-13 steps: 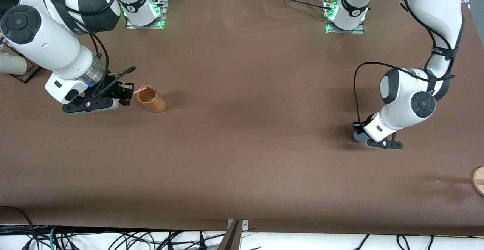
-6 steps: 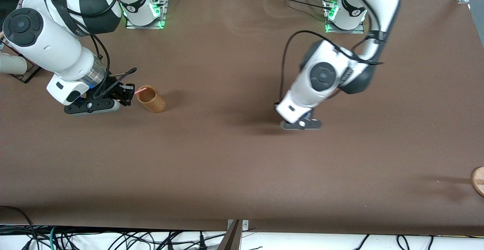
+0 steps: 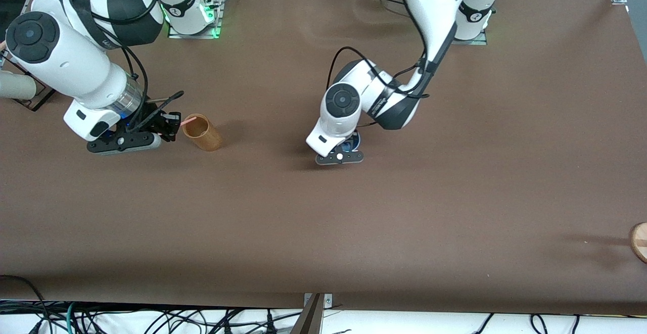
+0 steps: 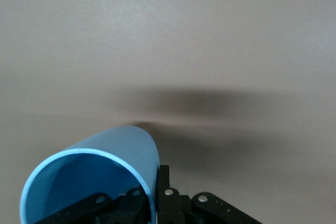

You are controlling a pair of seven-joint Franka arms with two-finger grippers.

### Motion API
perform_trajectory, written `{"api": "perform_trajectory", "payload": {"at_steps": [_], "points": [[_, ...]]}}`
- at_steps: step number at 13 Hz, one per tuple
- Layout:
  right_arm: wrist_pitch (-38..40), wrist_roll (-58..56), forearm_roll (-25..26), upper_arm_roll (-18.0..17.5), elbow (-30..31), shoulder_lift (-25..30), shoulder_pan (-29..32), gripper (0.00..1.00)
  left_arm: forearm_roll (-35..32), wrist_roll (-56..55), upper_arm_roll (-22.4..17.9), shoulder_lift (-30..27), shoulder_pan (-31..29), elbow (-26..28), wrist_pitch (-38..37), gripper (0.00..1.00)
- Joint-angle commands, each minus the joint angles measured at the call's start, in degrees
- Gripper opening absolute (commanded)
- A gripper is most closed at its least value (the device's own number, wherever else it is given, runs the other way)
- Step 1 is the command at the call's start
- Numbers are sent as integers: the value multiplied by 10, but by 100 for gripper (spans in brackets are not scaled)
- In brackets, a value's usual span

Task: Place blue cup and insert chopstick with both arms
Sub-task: 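Move the blue cup to the table center with the left gripper, then open the left gripper off the cup while the right gripper brings the chopstick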

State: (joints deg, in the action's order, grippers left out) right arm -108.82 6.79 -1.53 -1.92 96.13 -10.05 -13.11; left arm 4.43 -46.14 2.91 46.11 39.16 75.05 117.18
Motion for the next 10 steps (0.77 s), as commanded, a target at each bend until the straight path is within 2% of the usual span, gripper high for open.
{"api": "perform_trajectory", "payload": {"at_steps": [1,3,4,5,6,7,10], "points": [[6,9,0,-1,-7,-1,-2,0,7,-20,-17,40,18,-45,-3,0],[9,9,-2,-3,-9,4,-2,0,7,-35,-17,48,19,-45,21,0],[11,12,-2,-4,-11,6,-2,0,8,-36,-16,45,18,-45,21,18],[11,35,-2,-14,-14,6,-3,0,10,-37,-16,37,15,-46,16,67],[11,57,-2,-27,-15,7,-3,0,11,-35,-16,22,13,-46,11,94],[10,79,-2,-33,-17,6,-3,0,15,-33,-15,11,9,-47,-12,100],[6,130,-2,-52,-35,3,-12,0,24,-29,-15,-39,-17,-61,-104,100]]}}
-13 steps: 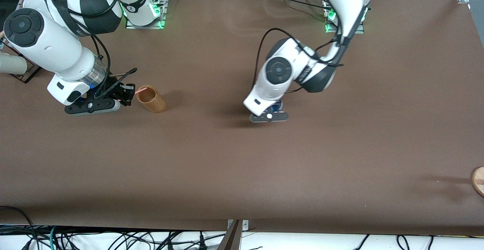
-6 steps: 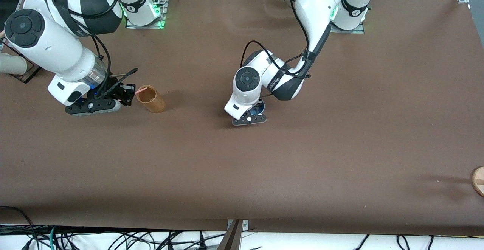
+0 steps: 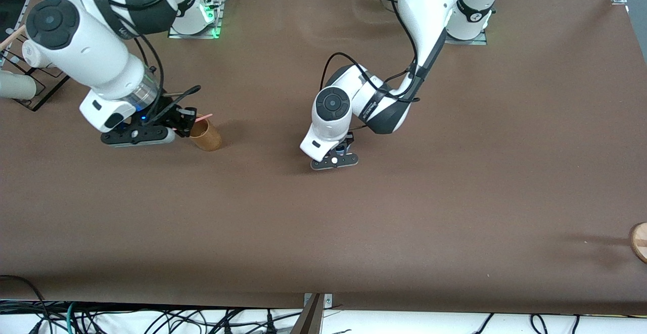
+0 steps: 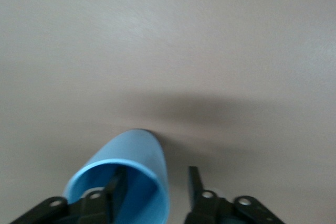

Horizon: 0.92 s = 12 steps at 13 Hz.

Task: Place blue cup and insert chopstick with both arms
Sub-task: 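Open the left gripper off the cup while the right gripper brings the chopstick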

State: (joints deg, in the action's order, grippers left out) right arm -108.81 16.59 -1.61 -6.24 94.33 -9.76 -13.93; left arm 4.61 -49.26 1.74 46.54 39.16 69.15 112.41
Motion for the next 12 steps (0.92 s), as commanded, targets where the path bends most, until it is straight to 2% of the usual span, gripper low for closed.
{"api": "perform_trajectory", "payload": {"at_steps": [1,3,5,7,9,12], "points": [[3,49,-3,-10,-20,-3,-14,0,23,4,-4,-71,-34,-1,-80,100],[-27,120,-18,-10,-30,-16,-54,0,19,117,-3,-131,-85,5,-137,100],[-69,201,-21,-10,-41,-44,-102,0,16,237,-3,-191,-142,21,-156,100],[-110,277,-13,-9,-69,-82,-148,0,21,253,-2,-245,-206,46,-187,100],[-131,338,17,-8,-110,-127,-184,0,24,274,0,-285,-271,65,-211,100],[-133,413,68,-8,-150,-173,-217,0,19,396,0,-331,-343,105,-232,100]]}}
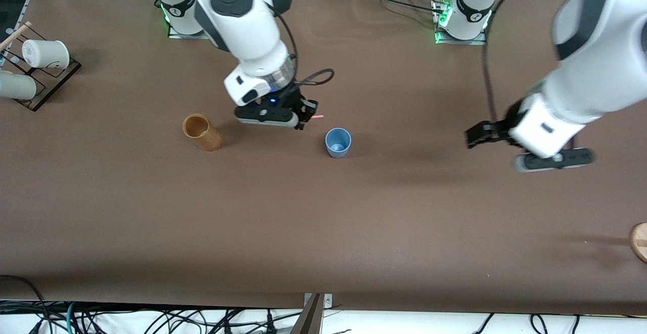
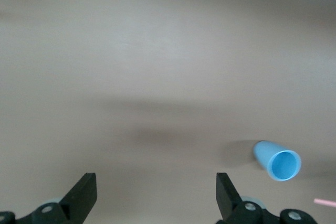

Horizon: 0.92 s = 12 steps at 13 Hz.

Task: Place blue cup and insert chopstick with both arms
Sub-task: 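Open the left gripper off the cup while the right gripper brings the chopstick, then lower the pink chopstick into the blue cup with the right gripper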

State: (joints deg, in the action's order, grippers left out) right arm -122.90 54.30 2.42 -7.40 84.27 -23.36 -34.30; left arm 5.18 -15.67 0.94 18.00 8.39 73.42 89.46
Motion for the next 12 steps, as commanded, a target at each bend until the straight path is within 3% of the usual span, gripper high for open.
{"api": "perform_trajectory", "payload": {"at_steps": [1,3,10,12], "points": [[5,41,39,4,-49,-44,-18,0,10,75,7,-69,-52,92,-3,100],[0,42,47,4,-49,-55,-21,0,10,86,7,-108,-81,140,-1,100],[-34,61,63,5,-53,-80,-30,0,8,85,4,-116,-87,136,-43,100],[-34,61,63,6,-59,-80,-30,0,-30,110,6,-116,-86,132,-43,100]]}}
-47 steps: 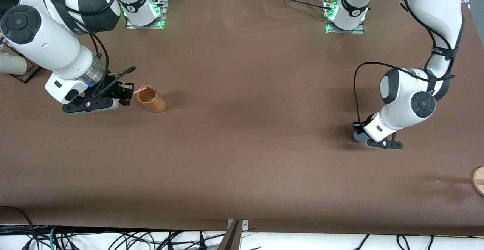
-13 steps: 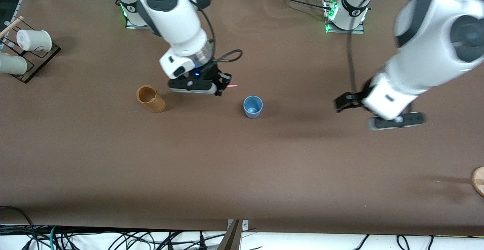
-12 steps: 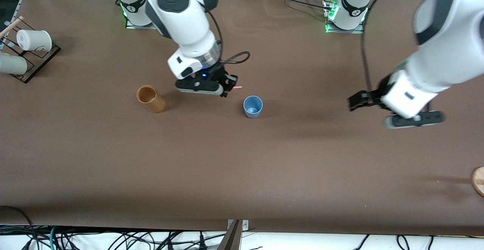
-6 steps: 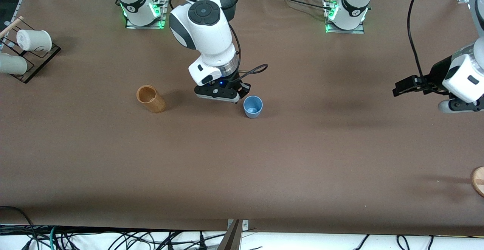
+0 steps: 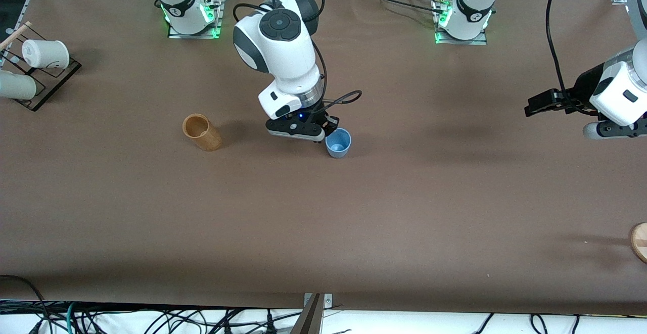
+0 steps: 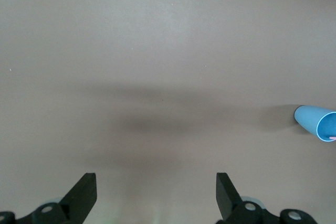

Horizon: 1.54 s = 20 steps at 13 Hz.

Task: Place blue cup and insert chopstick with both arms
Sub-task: 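Lower the pink chopstick into the blue cup with the right gripper, then open the right gripper to release the chopstick in the cup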

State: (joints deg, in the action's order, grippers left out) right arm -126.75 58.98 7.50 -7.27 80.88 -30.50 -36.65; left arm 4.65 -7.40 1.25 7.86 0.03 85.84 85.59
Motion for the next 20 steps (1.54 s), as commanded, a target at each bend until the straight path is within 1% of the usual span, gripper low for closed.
{"api": "perform_trajectory", "payload": {"at_steps": [1,5,6,7,8,9,11,12,14,16,17,19,20], "points": [[4,14,12,5,-25,-10,-6,0,-33,29,7,-10,-1,-4,-9,100],[-3,19,16,6,-25,-23,-7,0,-34,30,7,-1,3,-14,-17,100],[-7,19,21,6,-25,-28,-7,5,-33,30,6,1,3,-15,-17,100],[-8,19,22,6,-25,-32,-7,31,-34,30,6,5,5,-15,-17,100],[-8,19,22,6,-25,-33,-7,47,-32,30,6,5,4,-16,-16,100],[-8,17,29,6,-25,-33,-7,61,-32,30,6,5,4,-15,-17,100],[-3,15,32,6,-29,-31,-7,84,-33,31,5,6,-2,-15,-17,100],[7,13,31,6,-35,-29,-7,99,-33,31,4,6,-2,-15,-17,100],[60,9,30,6,-51,-19,-5,99,-32,31,4,10,-1,-15,-17,100],[136,-15,27,9,-87,-11,3,99,-33,30,6,12,-1,-16,-17,100],[173,-50,25,10,-99,-7,13,100,-32,31,6,12,1,-16,-17,100],[218,-132,15,9,-100,26,55,100,-33,30,6,12,1,-16,-17,100],[236,-174,-7,9,-100,42,75,100,-33,31,6,12,1,-16,-17,100]]}}
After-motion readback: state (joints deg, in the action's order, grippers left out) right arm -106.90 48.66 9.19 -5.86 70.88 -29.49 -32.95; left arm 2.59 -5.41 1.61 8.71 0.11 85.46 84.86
